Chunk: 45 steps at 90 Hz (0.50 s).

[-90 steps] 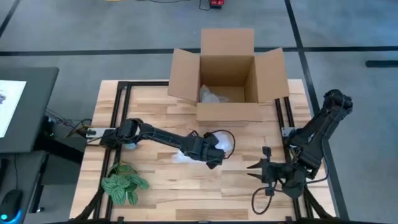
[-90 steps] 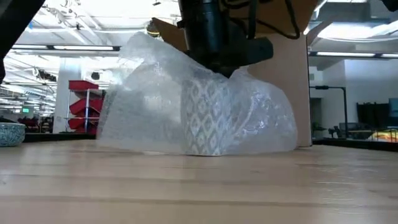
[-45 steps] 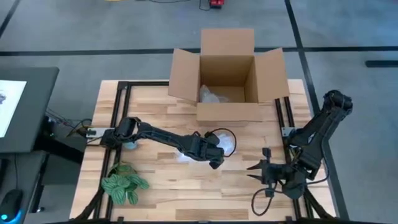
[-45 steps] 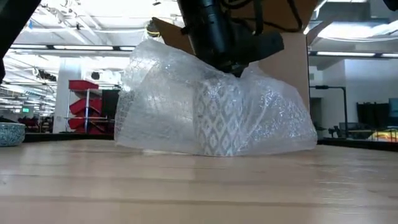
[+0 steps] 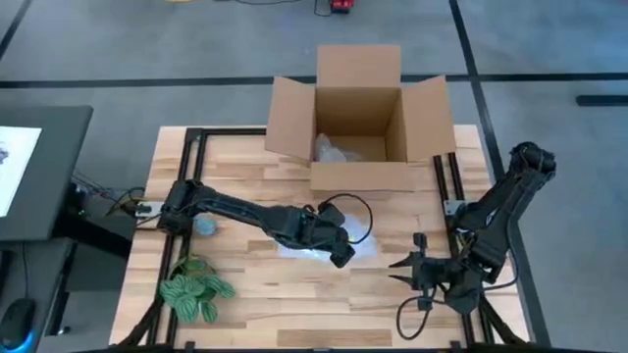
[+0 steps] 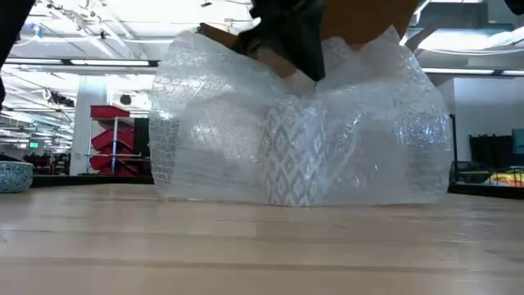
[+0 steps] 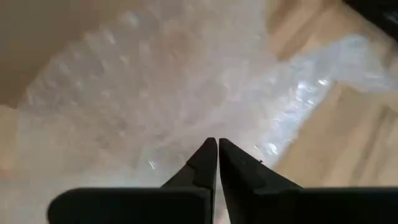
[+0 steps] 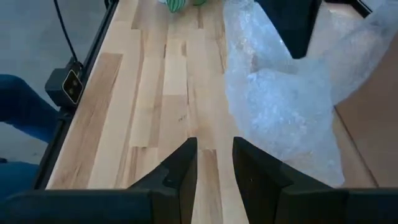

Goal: Wrap mug
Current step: Wrap the white gray mug with bubble wrap

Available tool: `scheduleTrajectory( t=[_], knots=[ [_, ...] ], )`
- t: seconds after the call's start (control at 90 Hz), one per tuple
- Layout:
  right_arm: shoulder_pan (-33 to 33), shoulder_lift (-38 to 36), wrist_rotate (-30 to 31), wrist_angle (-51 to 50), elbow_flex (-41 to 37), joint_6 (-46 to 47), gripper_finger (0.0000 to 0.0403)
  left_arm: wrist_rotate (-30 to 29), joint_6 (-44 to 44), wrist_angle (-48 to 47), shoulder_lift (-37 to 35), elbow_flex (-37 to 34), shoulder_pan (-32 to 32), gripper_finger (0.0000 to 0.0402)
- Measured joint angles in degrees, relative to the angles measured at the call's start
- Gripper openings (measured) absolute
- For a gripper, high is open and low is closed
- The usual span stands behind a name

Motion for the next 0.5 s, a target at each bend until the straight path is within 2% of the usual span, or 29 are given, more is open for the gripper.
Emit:
scheduleTrajectory(
  t=[0.144, 0.322, 0.5],
  knots=[
    [0.0, 0.0, -0.01, 0.06, 0.0, 0.01, 0.0092, -0.54, -1.38, -3.23, 1.76, -0.08, -0.11, 0.0],
    [0.0, 0.0, -0.02, 0.11, 0.0, 0.17, 0.0092, -1.41, -3.08, -5.77, 7.44, 0.11, 0.98, 0.0],
    [0.0, 0.0, -0.02, 0.15, 0.0, 0.2, 0.0092, 3.39, -2.92, -4.66, 12.19, 0.42, 2.84, 0.0]
  ],
)
